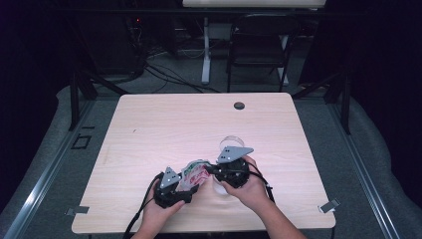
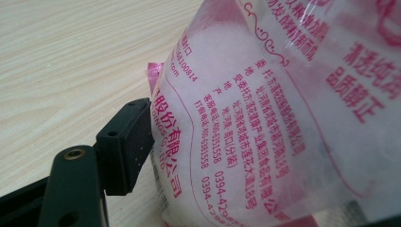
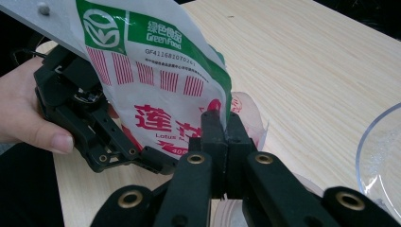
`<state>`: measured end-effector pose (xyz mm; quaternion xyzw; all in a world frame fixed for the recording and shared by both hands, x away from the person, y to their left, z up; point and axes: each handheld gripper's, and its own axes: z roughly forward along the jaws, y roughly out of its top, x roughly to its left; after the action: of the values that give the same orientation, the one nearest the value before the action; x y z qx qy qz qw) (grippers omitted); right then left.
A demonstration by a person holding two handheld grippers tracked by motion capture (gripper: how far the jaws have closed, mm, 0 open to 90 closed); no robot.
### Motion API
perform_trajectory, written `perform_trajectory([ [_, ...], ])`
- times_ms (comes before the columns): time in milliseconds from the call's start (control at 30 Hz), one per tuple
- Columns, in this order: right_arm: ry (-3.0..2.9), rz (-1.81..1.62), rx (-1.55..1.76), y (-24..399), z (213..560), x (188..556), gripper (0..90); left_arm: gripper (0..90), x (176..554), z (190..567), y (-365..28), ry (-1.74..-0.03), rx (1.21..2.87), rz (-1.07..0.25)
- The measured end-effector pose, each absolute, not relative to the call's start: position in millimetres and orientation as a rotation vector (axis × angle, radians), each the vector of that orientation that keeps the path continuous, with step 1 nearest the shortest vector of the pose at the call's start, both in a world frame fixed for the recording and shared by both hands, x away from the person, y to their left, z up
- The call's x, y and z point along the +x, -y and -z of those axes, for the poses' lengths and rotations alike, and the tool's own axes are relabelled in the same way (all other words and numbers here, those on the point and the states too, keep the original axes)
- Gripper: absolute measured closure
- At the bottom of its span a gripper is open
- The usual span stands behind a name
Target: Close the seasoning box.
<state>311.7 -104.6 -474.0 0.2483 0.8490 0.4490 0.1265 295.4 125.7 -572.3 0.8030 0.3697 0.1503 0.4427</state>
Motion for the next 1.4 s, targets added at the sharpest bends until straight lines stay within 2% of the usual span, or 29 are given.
perform_trajectory([
  [600,-2.47,-1.312,0.722,106,475,310,90.0,25.2,305,584,-119,-0.961,2.057,-0.327],
  [1400,-2.472,-1.309,0.726,106,475,310,90.0,36.1,307,588,-114,-0.989,2.119,-0.358],
])
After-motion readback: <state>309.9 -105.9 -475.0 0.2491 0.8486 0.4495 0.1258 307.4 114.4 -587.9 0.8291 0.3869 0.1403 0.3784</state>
